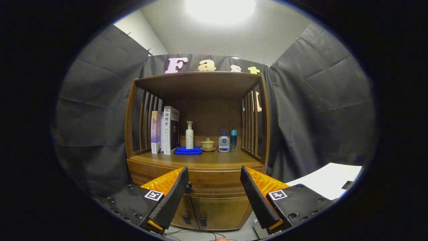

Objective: Pull open the drawer, take out the items inside it, and place them on the countertop above the cabinet.

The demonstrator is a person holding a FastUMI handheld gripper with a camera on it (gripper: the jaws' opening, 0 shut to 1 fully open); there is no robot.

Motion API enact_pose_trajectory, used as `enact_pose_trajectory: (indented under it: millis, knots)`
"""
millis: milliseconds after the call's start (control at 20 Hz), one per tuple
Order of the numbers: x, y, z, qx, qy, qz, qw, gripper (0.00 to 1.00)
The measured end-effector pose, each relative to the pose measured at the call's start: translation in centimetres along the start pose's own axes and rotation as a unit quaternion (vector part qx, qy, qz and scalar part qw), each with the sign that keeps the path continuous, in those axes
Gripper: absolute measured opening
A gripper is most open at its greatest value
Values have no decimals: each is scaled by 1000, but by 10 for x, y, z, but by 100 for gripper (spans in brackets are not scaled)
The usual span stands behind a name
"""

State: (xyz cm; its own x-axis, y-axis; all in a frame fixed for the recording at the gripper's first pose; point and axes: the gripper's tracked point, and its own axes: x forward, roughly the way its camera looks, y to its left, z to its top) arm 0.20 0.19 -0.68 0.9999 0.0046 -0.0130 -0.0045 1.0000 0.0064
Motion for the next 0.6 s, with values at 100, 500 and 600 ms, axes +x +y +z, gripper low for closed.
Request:
enact_pose_trajectory:
  millis: [100, 500, 600]
  knots:
    - [-1, -1, 0, 0, 0, -1, 1000, 98]
    - [13, 3, -8, 3, 7, 9, 1000, 98]
    - [22, 7, -10, 12, 12, 15, 1000, 98]
